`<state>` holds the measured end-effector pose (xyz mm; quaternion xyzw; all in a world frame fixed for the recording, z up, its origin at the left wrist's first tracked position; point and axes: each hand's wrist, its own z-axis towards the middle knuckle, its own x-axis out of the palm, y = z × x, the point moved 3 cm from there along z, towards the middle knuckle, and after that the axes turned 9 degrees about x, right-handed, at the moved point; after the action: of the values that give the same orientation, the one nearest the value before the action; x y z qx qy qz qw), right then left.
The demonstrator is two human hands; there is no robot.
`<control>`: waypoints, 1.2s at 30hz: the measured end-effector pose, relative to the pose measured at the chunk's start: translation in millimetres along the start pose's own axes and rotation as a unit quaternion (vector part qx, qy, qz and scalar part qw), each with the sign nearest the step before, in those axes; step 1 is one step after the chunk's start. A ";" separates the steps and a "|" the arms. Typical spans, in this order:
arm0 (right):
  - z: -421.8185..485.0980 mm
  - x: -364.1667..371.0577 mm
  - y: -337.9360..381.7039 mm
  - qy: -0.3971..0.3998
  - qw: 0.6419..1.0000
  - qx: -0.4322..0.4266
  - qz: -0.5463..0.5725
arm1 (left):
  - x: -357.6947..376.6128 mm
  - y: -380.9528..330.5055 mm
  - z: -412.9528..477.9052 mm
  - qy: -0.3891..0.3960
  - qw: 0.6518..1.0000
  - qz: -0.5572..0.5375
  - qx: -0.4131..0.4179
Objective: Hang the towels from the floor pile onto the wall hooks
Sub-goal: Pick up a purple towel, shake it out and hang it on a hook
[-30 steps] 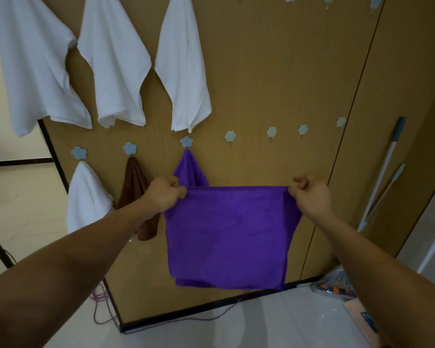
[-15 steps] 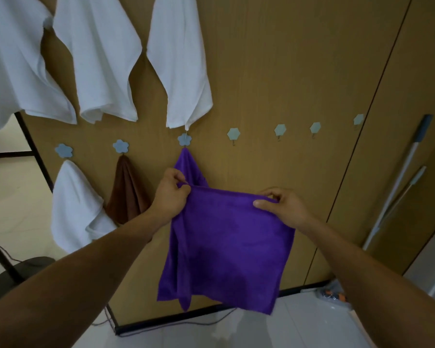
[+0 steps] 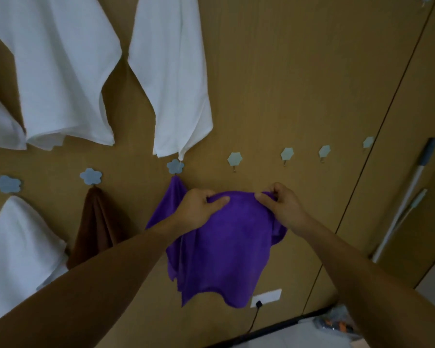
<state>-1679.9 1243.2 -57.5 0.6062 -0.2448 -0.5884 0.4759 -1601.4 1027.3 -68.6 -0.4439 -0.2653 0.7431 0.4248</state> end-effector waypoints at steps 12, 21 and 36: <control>150.7 4.0 -2.7 -0.139 0.987 -0.074 -0.031 | 13.7 42.4 114.9 -0.284 0.935 0.192 -0.087; 191.5 35.9 -42.9 -0.109 0.989 -0.086 -0.043 | 29.6 77.5 116.8 -0.341 0.900 0.161 -0.219; 167.8 51.7 -72.2 -0.078 0.952 -0.072 -0.287 | 69.8 107.2 95.2 -0.051 0.831 0.388 -0.394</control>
<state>-1847.9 1181.3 -120.5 0.5673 -0.0532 -0.7615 0.3090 -1745.1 1032.7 -137.3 -0.6019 -0.3625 0.7007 -0.1238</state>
